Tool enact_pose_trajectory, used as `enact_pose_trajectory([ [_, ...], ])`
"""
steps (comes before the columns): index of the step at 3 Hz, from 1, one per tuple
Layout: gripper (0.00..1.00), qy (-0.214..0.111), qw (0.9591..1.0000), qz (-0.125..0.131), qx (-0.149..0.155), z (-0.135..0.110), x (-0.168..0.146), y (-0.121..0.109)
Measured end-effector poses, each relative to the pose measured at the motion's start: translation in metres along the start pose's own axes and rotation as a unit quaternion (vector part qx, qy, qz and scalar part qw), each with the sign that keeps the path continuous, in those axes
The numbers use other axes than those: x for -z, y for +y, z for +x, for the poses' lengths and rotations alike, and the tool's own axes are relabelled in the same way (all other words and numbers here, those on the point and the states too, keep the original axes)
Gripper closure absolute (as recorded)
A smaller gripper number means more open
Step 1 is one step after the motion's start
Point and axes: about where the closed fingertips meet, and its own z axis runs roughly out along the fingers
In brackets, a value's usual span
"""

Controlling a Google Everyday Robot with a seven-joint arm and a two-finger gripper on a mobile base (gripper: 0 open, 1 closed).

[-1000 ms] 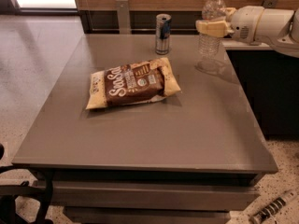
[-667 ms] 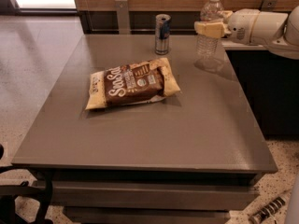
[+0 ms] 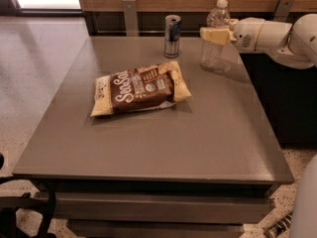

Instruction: Move water bottle near redbull can

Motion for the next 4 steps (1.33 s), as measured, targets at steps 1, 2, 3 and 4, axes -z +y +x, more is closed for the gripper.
enact_pose_trajectory([
  [1, 1.0, 0.003, 1.0, -0.006, -0.005, 0.007, -0.011, 0.006],
  [2, 1.0, 0.009, 0.9998, -0.014, -0.009, 0.013, -0.024, 0.012],
  [3, 0.99, 0.01, 0.9997, -0.018, -0.012, 0.016, -0.029, 0.015],
  [4, 0.77, 0.01, 0.9997, -0.021, -0.012, 0.016, -0.032, 0.017],
])
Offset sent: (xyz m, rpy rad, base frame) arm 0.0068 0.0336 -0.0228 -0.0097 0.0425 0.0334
